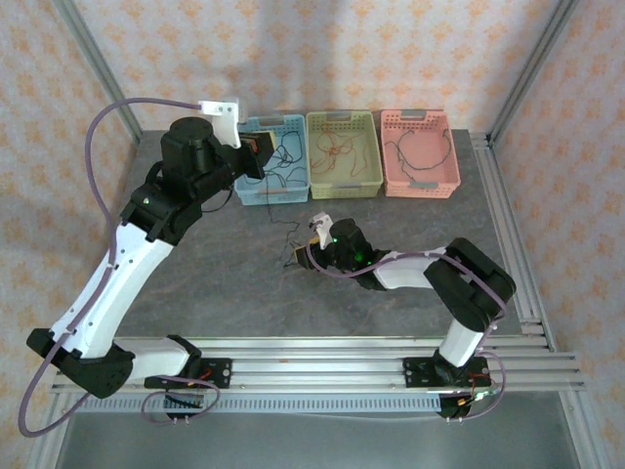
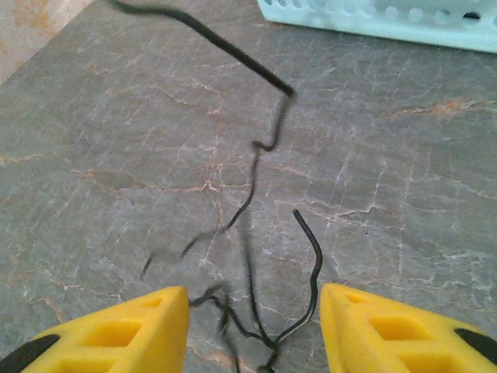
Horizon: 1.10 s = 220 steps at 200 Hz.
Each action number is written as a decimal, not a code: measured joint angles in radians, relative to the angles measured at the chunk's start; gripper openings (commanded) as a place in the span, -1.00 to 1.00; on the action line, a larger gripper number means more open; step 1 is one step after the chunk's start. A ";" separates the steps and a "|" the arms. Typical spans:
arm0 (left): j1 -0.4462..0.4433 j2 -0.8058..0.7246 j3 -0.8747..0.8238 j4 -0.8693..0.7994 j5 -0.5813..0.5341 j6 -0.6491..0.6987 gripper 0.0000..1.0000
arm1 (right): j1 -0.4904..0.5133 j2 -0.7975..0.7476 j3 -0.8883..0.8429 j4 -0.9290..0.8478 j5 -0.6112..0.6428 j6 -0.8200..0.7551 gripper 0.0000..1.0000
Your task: Untangle the cables
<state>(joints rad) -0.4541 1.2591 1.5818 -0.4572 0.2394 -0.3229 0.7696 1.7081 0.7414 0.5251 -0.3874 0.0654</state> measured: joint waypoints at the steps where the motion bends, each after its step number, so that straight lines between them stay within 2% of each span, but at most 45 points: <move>1: 0.002 0.000 0.000 0.000 0.000 -0.001 -1.00 | 0.000 0.000 0.000 0.000 0.001 0.000 -0.03; 35: 0.060 0.059 0.054 -0.013 -0.007 -0.020 -1.00 | 0.000 -0.003 -0.003 0.006 0.024 0.000 -0.03; 70: 0.077 0.198 0.291 -0.055 -0.028 -0.016 -1.00 | 0.000 -0.005 -0.003 0.006 0.036 0.000 -0.03; 118: 0.092 0.313 0.584 -0.087 -0.061 0.011 -1.00 | 0.000 -0.008 -0.009 0.006 0.051 0.000 -0.03; 149: 0.128 0.399 0.706 -0.085 -0.077 0.020 -1.00 | 0.000 -0.008 -0.009 0.006 0.051 0.000 -0.03; 190: 0.170 0.654 1.004 -0.106 -0.102 0.042 -1.00 | 0.000 -0.008 -0.009 0.006 0.051 -0.001 -0.03; 220: 0.207 0.823 1.107 -0.092 -0.117 0.037 -1.00 | 0.000 -0.008 -0.009 0.006 0.051 0.000 -0.03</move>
<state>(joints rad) -0.2470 2.0819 2.6884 -0.5495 0.1223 -0.2863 0.7696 1.7004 0.7322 0.5312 -0.3363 0.0650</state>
